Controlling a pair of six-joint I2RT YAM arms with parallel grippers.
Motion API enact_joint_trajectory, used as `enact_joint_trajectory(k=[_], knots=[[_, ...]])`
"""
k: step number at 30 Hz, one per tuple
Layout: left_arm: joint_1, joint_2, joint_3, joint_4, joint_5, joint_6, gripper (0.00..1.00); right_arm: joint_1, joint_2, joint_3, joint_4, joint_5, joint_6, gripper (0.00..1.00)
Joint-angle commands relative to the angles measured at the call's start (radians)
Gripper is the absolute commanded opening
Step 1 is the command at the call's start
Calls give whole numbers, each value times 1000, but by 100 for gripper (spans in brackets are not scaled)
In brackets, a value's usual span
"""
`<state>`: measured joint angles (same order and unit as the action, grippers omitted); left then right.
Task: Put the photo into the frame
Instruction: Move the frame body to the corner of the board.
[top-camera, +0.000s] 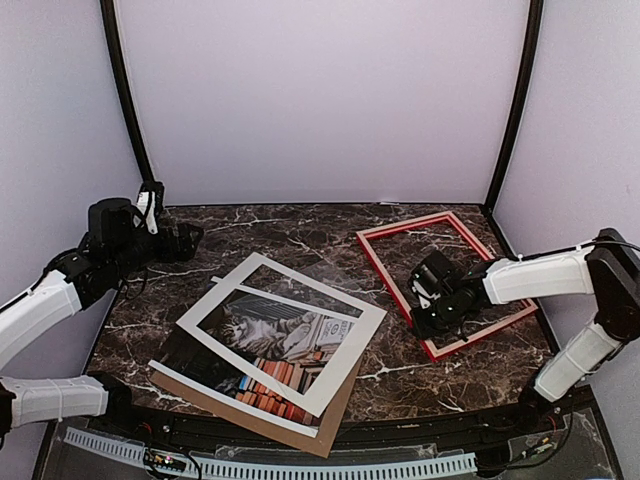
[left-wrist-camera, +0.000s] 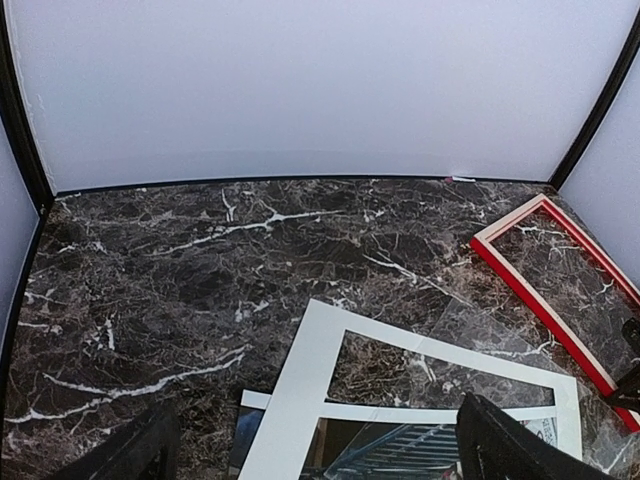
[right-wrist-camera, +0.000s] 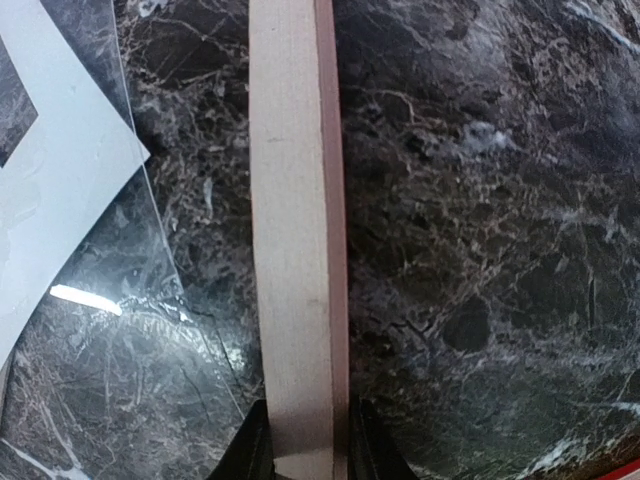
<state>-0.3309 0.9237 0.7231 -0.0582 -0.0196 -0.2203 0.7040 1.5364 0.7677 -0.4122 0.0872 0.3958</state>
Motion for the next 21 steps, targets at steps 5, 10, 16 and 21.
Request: enact_joint_trajectory(k=[5,10,16,21], knots=[[-39,95,82,-142,-36,-74,99,62,-53,-32,63,-21,165,18],[-76,121,72,-146,-53,-110,99,100,-23,12,65,-22,159,18],[-125,164,23,-133,-50,-199,99,114,8,50,68,-27,143,31],[-164,207,-15,-147,-41,-274,99,114,2,105,21,18,102,50]])
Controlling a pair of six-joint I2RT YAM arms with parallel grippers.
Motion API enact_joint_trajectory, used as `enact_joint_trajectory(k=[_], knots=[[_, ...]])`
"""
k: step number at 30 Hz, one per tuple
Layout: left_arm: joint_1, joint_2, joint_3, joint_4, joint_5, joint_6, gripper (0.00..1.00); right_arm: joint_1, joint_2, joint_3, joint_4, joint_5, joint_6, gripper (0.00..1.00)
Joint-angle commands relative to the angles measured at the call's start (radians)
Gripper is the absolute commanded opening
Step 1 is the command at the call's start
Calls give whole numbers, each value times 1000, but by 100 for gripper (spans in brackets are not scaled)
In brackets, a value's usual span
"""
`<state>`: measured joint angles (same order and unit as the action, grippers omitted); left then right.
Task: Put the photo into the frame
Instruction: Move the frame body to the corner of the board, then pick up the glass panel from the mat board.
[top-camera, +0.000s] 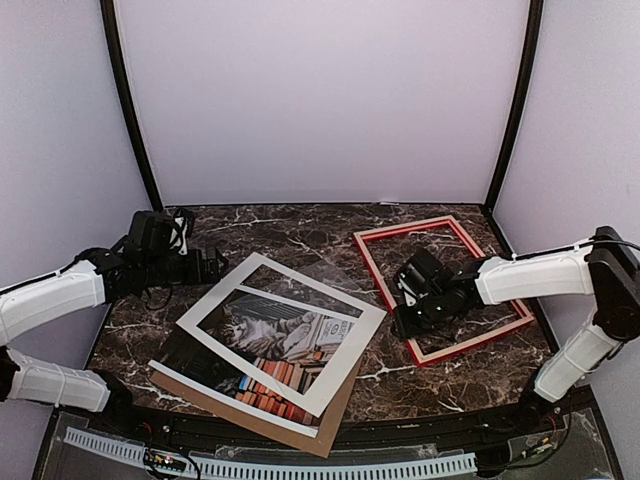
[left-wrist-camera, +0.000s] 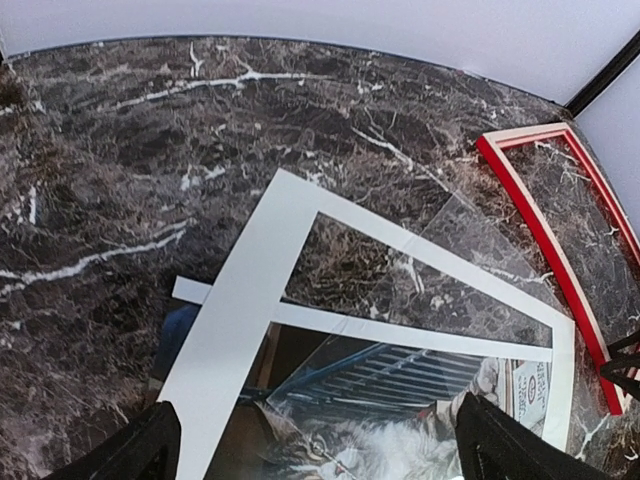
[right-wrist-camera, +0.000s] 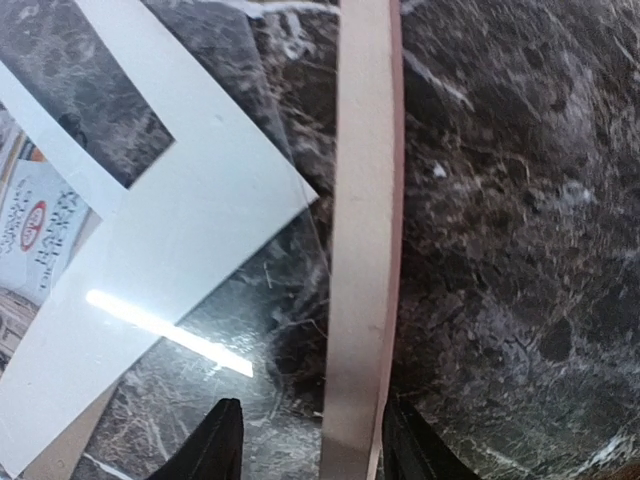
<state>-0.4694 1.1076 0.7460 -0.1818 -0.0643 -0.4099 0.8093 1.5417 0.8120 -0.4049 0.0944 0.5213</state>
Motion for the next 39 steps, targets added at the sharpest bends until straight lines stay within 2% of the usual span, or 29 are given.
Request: enact_joint_trajectory(k=[1,3,9,11,13,20,25,39], knots=[[-30,31,-45,-24,7,-94,99,9,-4,73,7,15,-30,54],[-47,40,-62,-18,13,-118,99,18,-11,95,4,25,-48,62],[-112,74,-128,35,46,-199,99,43,24,168,48,-61,-114,69],[-134,98,-138,51,58,-226,99,44,62,199,60,-87,-139,78],[-154,121,-141,61,61,-248,99,44,103,230,69,-91,-159,82],[-203,148,-176,134,121,-352,98,28,280,389,54,-73,-212,84],[-244,150,-205,174,121,-417,97,-14,352,441,49,-91,-232,84],[-311,225,-245,304,146,-543,93,-63,421,436,49,-193,-247,84]])
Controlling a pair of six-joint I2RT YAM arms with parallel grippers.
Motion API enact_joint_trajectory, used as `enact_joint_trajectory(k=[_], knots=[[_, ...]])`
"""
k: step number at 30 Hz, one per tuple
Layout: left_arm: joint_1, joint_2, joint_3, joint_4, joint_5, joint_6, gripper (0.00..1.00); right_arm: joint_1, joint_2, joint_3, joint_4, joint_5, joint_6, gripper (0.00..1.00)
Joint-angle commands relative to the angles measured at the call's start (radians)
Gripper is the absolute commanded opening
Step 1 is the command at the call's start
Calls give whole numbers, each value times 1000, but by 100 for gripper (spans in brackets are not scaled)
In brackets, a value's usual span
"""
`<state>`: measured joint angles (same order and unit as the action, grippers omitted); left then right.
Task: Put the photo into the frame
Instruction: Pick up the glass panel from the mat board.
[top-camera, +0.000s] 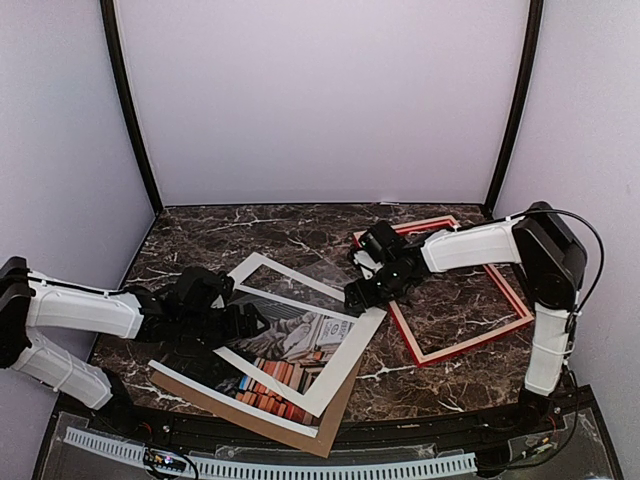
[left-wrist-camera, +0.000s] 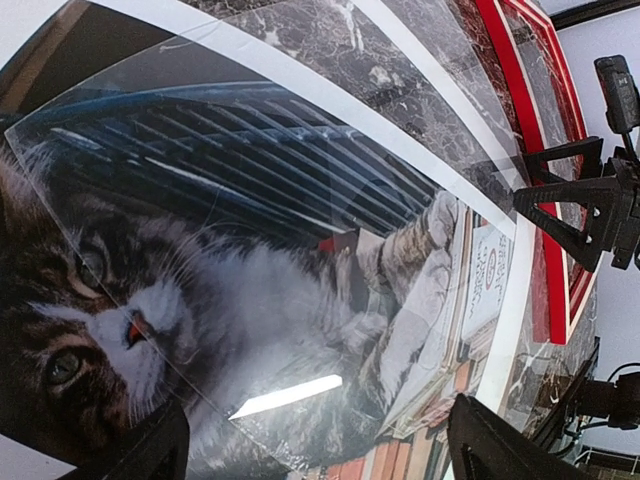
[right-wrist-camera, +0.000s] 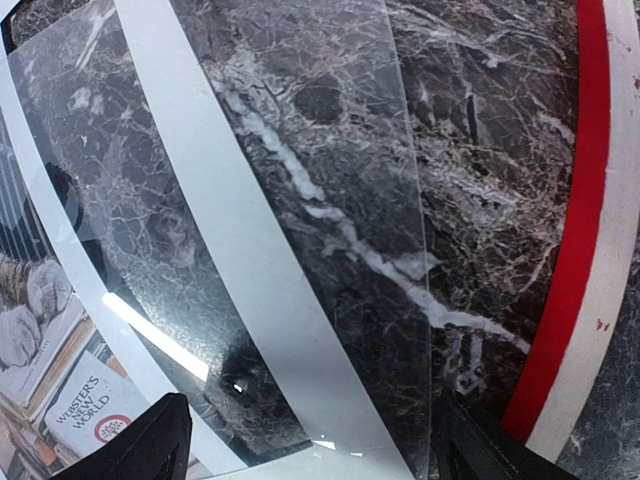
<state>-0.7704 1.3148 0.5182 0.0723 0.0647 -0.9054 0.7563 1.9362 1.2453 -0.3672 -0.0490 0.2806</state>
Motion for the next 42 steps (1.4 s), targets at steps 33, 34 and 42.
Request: enact_joint_trajectory(k=[33,34,42], knots=[[161,-80,-166,37,-134,-104,90,-11,11,-101,298,-384,246,59],[175,-75,-162,37,-135,-79,90,-11,15,-99,303,-391,249,59],[192,-63,-108,8,-95,-27,92,-18,38,-78,327,-410,274,56]])
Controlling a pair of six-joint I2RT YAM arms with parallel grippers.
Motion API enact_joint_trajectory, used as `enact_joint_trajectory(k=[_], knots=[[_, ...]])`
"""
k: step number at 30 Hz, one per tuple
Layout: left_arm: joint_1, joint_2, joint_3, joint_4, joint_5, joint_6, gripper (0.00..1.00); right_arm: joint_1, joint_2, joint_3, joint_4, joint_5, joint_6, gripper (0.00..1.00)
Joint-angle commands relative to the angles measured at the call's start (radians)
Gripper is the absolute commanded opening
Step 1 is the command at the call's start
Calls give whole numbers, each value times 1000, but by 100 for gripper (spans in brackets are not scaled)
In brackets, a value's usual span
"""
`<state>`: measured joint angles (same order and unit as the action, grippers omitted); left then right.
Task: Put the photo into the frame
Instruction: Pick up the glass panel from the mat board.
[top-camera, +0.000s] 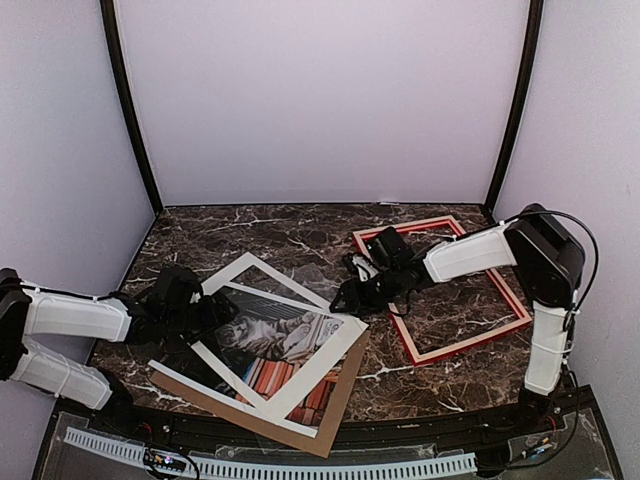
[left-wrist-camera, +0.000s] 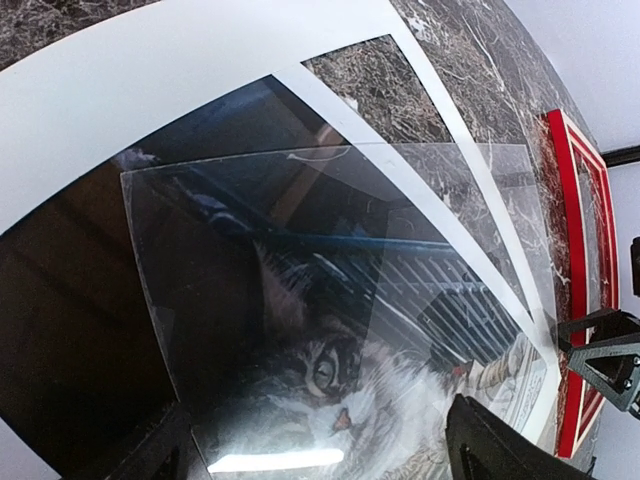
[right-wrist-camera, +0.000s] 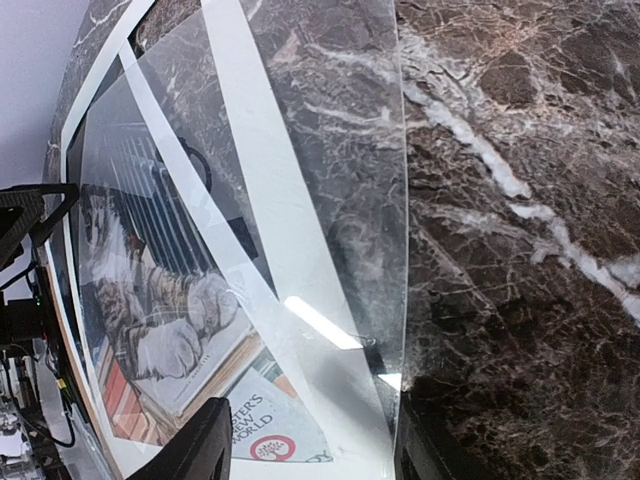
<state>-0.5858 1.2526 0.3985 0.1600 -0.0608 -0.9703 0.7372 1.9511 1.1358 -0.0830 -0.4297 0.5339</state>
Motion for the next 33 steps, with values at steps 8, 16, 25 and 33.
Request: enact_joint_trajectory(k=[8,16,25,33], knots=[[7,-157,6,-238,56,27,95,-19,58,68,11,-12,8,61],[6,-197,-43,-221,156,-32,96,-21,86,105,-15,-22,-2,62],[-3,-102,-88,-77,224,-79,91,-31,105,138,-35,-83,-6,57],[-3,-71,-107,-21,211,-97,91,-48,61,131,2,-156,2,48]])
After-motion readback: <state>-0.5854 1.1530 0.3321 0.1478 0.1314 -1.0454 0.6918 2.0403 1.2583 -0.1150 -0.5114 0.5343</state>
